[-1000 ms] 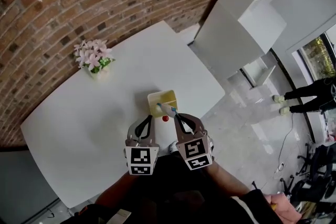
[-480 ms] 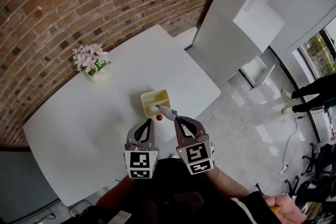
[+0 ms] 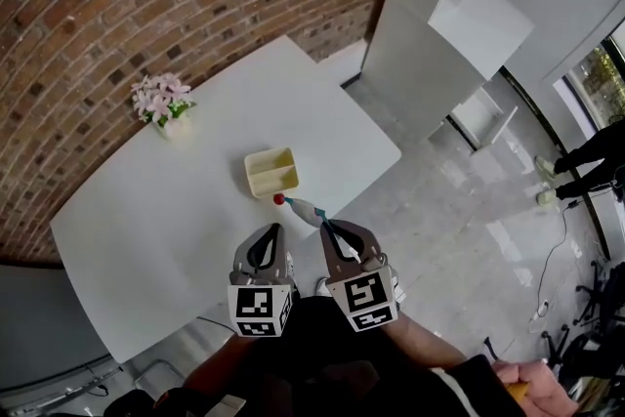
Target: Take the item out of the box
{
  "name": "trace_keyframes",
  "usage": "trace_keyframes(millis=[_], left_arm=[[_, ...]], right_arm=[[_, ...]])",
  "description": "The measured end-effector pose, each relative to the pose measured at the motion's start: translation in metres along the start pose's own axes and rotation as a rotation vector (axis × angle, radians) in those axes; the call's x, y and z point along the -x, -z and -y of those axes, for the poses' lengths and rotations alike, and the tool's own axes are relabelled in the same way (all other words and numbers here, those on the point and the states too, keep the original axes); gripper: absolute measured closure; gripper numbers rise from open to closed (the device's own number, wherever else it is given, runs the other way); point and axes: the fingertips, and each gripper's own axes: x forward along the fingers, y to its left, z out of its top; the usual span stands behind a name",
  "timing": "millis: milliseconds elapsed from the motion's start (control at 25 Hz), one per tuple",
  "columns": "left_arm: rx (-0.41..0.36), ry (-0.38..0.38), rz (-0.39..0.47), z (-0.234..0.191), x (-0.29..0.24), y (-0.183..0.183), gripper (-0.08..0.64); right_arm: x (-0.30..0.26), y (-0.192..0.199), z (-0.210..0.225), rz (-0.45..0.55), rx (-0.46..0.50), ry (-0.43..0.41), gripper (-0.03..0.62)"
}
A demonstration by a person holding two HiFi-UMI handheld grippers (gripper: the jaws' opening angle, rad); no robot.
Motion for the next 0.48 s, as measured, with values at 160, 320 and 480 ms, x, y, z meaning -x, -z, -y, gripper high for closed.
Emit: trace_keyframes(millis=[160,320,480], left_arm=[[0.013,-0.001,0.007,0.025,0.016,0.002,0.555],[0.021,0.007,0.023,0.046,0.029,0.002,0.555],[0.013,0.007,0.028,0.06,0.041,0.009,0.555]], right_arm=[[0.026,0.01,-0.001,0.012,-0.008,-0.011,0.591],[0.045,0.016,-0.005,0.025,-0.011,-0.021,0.591],[0.059,0.021,-0.01,0.045,-0.02,-0.028,0.591]])
